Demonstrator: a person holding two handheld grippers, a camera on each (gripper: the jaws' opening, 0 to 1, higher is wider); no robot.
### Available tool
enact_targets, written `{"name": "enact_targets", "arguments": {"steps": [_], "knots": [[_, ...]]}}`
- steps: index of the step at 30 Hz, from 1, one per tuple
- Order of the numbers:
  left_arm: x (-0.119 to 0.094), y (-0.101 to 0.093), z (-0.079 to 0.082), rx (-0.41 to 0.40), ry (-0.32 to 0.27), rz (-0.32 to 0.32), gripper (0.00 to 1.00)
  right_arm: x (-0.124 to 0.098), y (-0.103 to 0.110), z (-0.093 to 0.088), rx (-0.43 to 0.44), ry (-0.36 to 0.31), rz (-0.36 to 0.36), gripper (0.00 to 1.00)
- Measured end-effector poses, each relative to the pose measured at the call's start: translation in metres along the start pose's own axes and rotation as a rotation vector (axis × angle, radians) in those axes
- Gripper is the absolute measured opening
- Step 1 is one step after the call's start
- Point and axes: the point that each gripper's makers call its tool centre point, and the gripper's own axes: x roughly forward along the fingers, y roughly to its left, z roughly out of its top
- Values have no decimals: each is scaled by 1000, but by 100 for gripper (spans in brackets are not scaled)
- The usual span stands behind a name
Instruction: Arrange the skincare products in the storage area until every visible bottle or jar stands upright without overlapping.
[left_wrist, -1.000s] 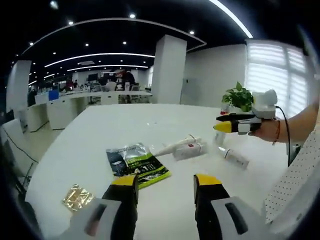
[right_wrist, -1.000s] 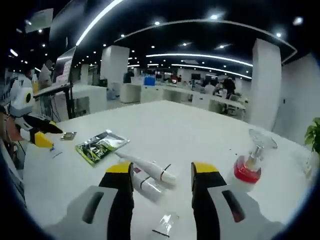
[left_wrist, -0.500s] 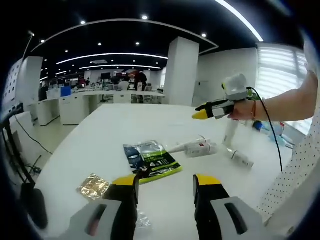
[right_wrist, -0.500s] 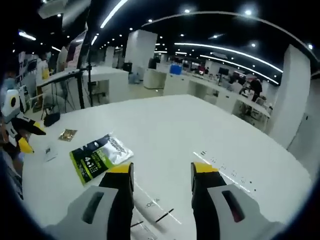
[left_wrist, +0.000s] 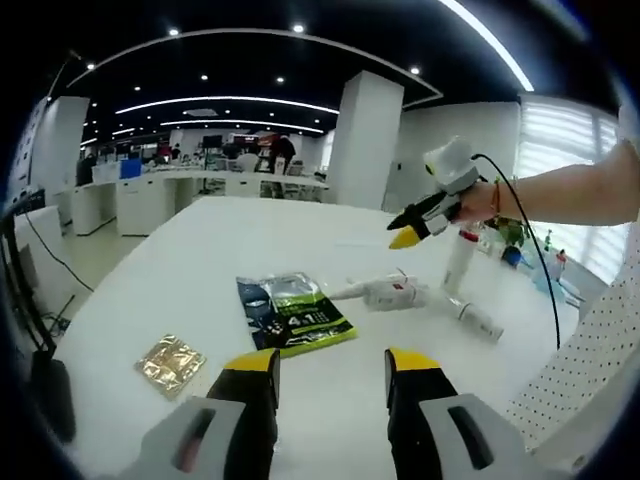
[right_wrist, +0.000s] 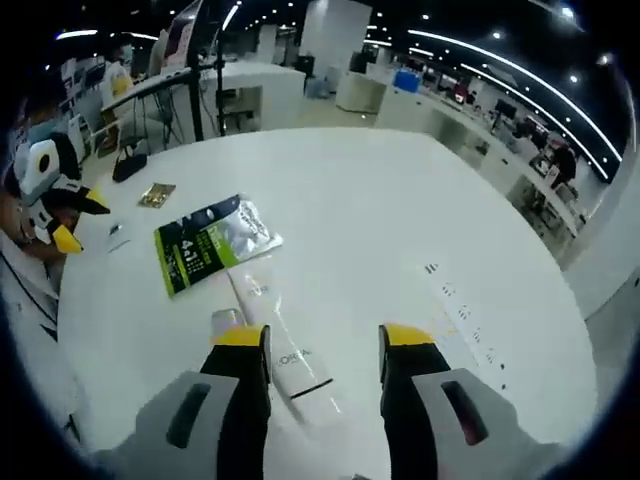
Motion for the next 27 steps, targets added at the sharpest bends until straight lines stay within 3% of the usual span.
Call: {"name": "enact_targets", "arguments": {"steps": [2, 10, 13, 14, 16, 17, 18, 25, 27], "knots": [[4, -1, -2, -2, 11, -3, 43, 9, 6, -15, -51, 80, 46, 42], [8, 0, -5, 10, 37, 3, 42, 33, 14, -45, -135, 252, 143, 40], [11, 1, -4, 18, 46, 6, 42, 40, 23, -54, -143, 313, 190, 30], [12, 2, -4, 21, 49, 7, 42, 41, 23, -54, -131, 317, 170, 30], [15, 2, -3, 28, 52, 9, 42, 41, 24, -55, -182, 320, 170, 28], [17, 3, -3, 39, 58, 9, 42, 41, 25, -55, -276, 309, 175, 27], [17, 3, -3, 41, 60, 8, 42, 40, 28, -56, -271, 298, 184, 27], [38, -3, 3, 13, 65, -39, 40, 29, 42, -66, -412, 278, 187, 26], [47, -9, 4, 12, 75, -69, 40, 26, 48, -69, -486, 282, 183, 26]]}}
